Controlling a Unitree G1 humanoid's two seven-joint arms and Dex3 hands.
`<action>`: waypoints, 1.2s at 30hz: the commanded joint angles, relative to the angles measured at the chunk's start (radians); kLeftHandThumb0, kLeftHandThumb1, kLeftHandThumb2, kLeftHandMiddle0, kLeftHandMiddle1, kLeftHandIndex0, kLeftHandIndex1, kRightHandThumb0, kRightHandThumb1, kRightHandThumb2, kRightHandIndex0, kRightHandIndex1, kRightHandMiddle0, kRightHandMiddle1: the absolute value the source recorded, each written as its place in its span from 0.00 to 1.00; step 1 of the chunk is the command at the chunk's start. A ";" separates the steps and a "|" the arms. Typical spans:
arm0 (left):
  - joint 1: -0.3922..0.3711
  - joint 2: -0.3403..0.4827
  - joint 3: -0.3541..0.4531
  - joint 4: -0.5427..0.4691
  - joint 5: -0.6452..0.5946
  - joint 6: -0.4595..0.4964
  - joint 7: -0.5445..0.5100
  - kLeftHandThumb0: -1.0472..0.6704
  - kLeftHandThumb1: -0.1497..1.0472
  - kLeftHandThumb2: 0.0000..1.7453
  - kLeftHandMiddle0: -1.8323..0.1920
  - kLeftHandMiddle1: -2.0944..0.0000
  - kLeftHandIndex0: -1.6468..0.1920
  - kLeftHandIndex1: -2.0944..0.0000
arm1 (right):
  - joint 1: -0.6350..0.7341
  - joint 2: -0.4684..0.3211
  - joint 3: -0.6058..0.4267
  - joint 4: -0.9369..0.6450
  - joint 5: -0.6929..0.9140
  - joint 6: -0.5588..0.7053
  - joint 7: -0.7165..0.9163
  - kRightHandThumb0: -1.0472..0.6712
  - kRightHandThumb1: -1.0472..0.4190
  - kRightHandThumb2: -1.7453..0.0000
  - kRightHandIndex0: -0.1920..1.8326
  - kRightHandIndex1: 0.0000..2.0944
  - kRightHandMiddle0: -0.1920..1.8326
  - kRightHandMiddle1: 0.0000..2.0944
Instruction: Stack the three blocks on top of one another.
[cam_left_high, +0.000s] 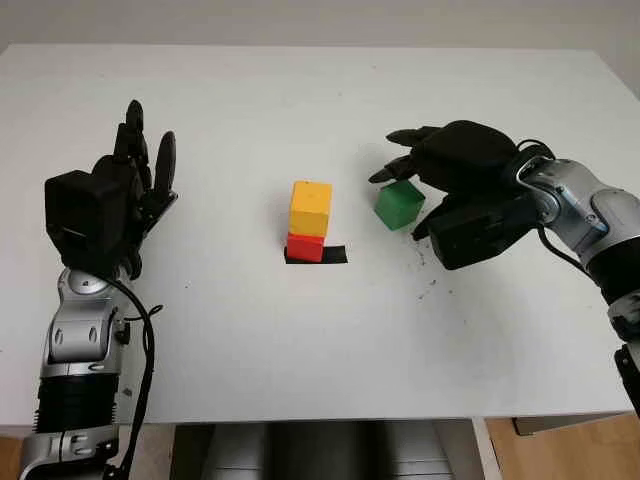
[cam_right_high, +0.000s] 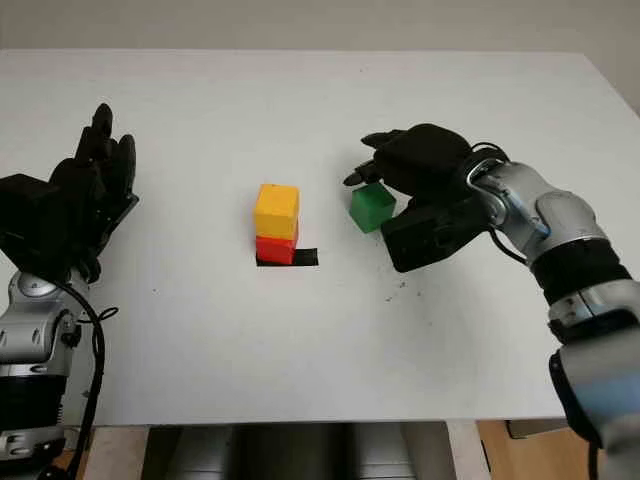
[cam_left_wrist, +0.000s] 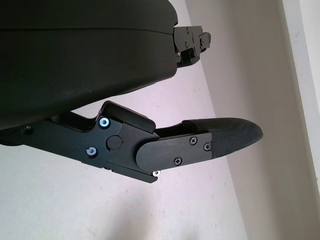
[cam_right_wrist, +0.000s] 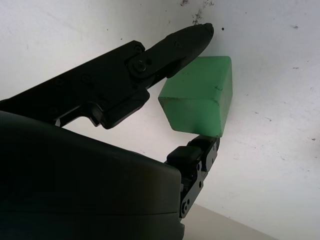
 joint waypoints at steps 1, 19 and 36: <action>0.017 0.002 -0.004 -0.022 0.003 -0.017 -0.003 0.13 1.00 0.33 0.99 0.97 0.96 0.97 | 0.009 0.007 0.003 0.012 -0.001 0.006 -0.011 0.26 0.16 0.97 0.20 0.03 0.38 0.06; 0.040 -0.002 -0.004 -0.044 0.002 -0.031 -0.007 0.15 1.00 0.31 0.99 0.97 0.96 0.97 | 0.010 0.018 0.027 0.068 -0.054 -0.018 -0.244 0.41 0.09 0.97 0.33 0.03 0.42 0.40; 0.039 -0.009 -0.006 -0.025 -0.001 -0.052 -0.002 0.16 1.00 0.29 0.98 0.97 0.95 0.97 | 0.021 0.032 -0.033 0.051 0.066 0.001 -0.139 0.42 0.12 0.97 0.34 0.02 0.39 0.49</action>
